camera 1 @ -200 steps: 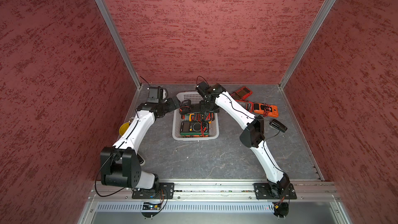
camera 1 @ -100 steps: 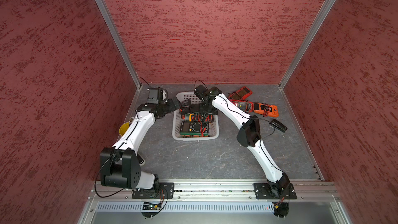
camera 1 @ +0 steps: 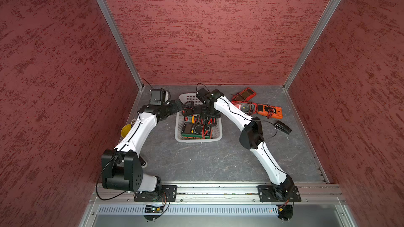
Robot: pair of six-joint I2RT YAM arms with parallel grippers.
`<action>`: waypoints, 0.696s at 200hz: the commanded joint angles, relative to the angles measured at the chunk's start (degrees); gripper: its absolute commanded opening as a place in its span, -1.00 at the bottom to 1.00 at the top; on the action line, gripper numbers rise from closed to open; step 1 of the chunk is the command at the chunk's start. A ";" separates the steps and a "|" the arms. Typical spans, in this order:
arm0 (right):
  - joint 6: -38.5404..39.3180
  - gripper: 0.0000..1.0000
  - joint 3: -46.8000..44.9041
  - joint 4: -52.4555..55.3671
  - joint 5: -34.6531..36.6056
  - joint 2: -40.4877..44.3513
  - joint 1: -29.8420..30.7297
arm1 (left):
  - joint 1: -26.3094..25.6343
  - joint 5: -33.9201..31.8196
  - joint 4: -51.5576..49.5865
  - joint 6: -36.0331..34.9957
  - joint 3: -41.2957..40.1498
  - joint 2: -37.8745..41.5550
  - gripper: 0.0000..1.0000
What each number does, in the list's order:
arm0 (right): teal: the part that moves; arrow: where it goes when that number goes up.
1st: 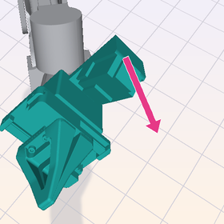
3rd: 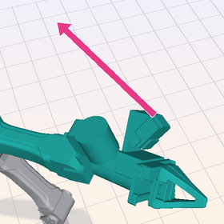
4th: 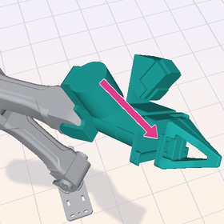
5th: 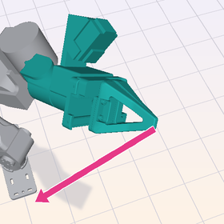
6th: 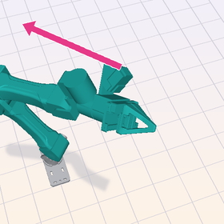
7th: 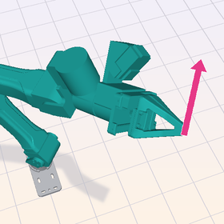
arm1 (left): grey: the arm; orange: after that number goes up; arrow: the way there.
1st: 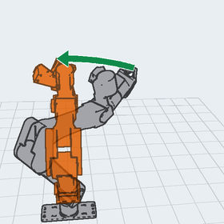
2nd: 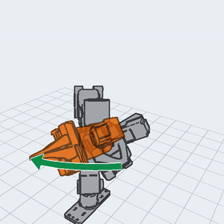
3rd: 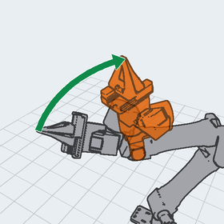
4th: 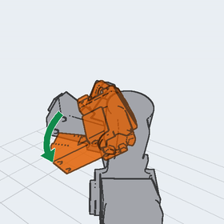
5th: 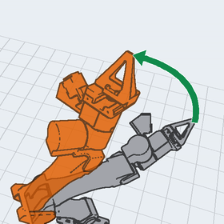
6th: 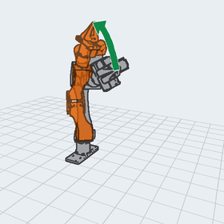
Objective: Put the multimeter into the basket
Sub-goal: Place the multimeter in the basket.
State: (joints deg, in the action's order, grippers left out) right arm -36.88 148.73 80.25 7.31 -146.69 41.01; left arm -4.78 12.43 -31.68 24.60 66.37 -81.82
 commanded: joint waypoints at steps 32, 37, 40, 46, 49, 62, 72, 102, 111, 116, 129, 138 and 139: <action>1.25 -0.15 1.25 -5.41 2.43 2.62 -1.69 | 0.17 0.63 0.06 -0.83 0.73 0.47 0.99; 1.19 -0.15 1.44 -5.98 2.38 2.71 -1.95 | 0.17 0.63 -0.04 -0.87 0.75 0.44 0.99; 1.27 -0.15 1.52 -6.36 2.32 2.64 -2.22 | 0.18 0.59 -0.18 -0.89 0.85 0.58 0.99; 1.36 -0.15 1.68 -6.95 2.05 2.48 -2.55 | 0.17 0.52 -0.28 -0.96 0.87 0.57 0.99; 1.36 -0.16 1.70 -7.16 2.01 2.40 -2.74 | 0.15 0.56 -0.29 -0.94 0.92 0.61 0.99; 2.04 -0.16 2.31 -8.33 1.96 1.92 -3.31 | 0.15 0.46 -0.56 -0.96 1.03 0.82 0.99; 2.42 -0.16 2.38 -9.63 2.05 1.63 -3.48 | 0.14 0.41 -0.74 -0.96 1.07 0.83 0.99; 3.81 -0.16 3.55 -14.08 1.68 0.56 -3.75 | -0.06 0.54 -0.89 -0.78 1.61 0.67 0.99; 3.98 -0.16 4.25 -14.56 2.44 0.15 -3.75 | -0.27 0.50 -0.96 -0.78 1.89 0.46 0.99; 4.22 -0.14 4.62 -14.80 2.70 -0.11 -3.83 | -0.32 0.49 -1.11 -0.78 2.08 0.33 0.99; 4.28 -0.07 4.93 -15.16 3.01 -0.67 -4.09 | -0.62 0.47 -1.34 -0.86 2.51 -0.01 0.99; 4.34 -0.05 4.97 -15.21 2.93 -1.00 -4.40 | -0.68 0.49 -1.39 -0.96 2.75 -0.20 0.99; 4.31 -0.05 4.94 -15.21 2.91 -1.07 -4.43 | -0.72 0.49 -1.38 -0.96 2.77 -0.19 0.99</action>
State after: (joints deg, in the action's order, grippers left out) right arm -33.65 151.46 68.18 8.21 -146.80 37.12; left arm -4.95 12.60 -32.56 24.58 67.02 -81.82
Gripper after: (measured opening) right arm 0.706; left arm 0.996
